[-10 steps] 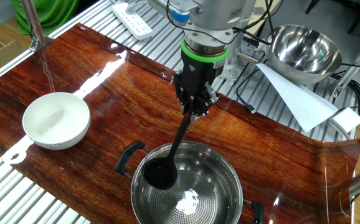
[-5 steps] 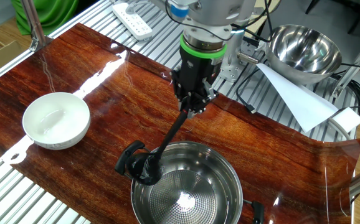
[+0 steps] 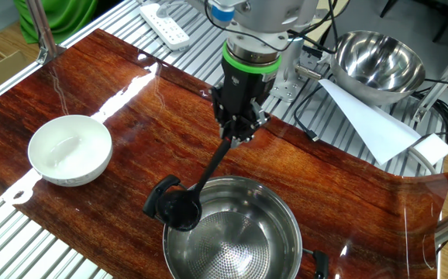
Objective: Scoop water with a large spoon from one bowl to another
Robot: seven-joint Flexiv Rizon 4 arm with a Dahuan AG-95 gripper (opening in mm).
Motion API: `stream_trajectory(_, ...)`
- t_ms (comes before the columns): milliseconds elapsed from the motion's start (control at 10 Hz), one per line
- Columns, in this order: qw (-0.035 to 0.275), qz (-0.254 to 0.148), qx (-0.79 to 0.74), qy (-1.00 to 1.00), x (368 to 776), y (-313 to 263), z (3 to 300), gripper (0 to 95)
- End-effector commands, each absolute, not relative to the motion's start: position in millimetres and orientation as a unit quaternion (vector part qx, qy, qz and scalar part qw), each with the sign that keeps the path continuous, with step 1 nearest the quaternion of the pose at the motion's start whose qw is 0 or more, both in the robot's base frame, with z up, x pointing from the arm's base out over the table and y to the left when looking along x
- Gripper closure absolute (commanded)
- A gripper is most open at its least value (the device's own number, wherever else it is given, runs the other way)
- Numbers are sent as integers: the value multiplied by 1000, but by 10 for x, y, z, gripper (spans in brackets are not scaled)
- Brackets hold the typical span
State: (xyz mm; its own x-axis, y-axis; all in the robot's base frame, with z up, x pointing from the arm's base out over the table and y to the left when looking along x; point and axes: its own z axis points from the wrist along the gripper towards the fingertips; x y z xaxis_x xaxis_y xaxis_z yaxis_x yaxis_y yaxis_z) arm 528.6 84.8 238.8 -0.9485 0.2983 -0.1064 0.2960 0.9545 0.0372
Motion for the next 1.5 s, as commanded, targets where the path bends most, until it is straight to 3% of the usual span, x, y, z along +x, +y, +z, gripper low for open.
stream_trajectory(100,53,9,149,987,5285,835,2422,950)
stream_trajectory(1500,56,16,157,986,5273,685,2631,950)
